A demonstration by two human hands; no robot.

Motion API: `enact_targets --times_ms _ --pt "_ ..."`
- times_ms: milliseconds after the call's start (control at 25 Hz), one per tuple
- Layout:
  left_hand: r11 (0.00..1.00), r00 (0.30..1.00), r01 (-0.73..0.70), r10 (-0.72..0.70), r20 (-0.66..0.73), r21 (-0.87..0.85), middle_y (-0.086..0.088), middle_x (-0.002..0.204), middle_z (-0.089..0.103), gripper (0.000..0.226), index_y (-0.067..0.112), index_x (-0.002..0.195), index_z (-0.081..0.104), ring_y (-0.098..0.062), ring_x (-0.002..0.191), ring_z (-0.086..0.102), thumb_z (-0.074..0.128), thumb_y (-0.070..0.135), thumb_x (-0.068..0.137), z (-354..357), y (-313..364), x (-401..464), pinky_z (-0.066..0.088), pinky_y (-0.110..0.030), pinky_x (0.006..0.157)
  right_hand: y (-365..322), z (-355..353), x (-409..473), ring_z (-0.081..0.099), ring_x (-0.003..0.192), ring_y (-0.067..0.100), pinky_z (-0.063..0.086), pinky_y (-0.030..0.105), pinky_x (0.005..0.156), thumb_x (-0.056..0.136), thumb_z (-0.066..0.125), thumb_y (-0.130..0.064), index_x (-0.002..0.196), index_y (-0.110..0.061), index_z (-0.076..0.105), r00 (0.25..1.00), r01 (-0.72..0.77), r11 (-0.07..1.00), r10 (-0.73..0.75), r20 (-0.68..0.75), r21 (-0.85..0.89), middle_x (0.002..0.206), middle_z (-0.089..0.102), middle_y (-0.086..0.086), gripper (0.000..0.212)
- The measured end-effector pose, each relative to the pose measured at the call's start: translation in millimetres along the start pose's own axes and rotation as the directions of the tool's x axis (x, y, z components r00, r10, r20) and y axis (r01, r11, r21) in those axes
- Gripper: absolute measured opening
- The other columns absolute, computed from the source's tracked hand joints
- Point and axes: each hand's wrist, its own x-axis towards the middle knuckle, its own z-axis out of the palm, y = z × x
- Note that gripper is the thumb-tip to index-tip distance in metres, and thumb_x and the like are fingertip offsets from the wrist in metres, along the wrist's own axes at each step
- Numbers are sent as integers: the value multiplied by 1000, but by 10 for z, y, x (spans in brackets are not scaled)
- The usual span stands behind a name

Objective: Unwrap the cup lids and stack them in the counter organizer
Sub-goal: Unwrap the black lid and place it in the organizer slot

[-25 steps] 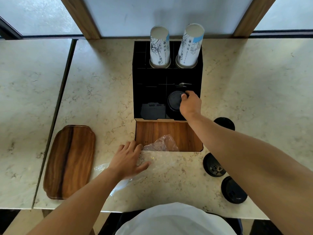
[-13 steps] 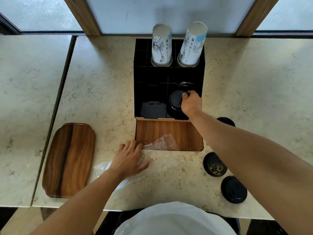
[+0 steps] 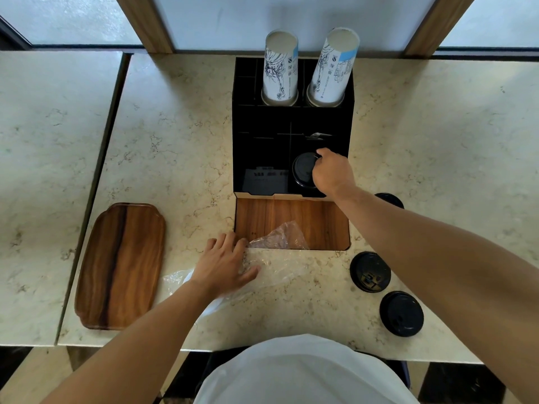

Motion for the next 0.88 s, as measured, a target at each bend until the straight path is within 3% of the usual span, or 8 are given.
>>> enact_targets --times_ms 280,560,880 --pt "1000 1000 -4 4 -2 7 -11 120 59 76 14 129 59 -29 106 56 37 76 89 -3 1 -2 47 -46 95 62 -49 -19 46 137 33 41 30 101 91 66 -26 158 -18 31 974 104 994 -99 203 -15 154 39 16 77" --pt "1000 1000 -6 6 -1 1 -11 118 60 74 14 126 60 -30 105 56 39 75 88 -9 13 2 48 -46 93 -4 -13 -150 46 139 38 46 43 108 97 63 -42 160 -15 24 992 18 994 -5 124 -103 155 39 22 79" --pt "999 1000 16 -16 8 -45 -9 121 57 83 14 134 53 -28 108 53 27 78 89 -71 1 -54 44 -46 96 -91 28 -274 50 136 40 51 44 102 99 56 -52 157 -6 28 996 -86 990 88 9 -113 153 44 23 79"
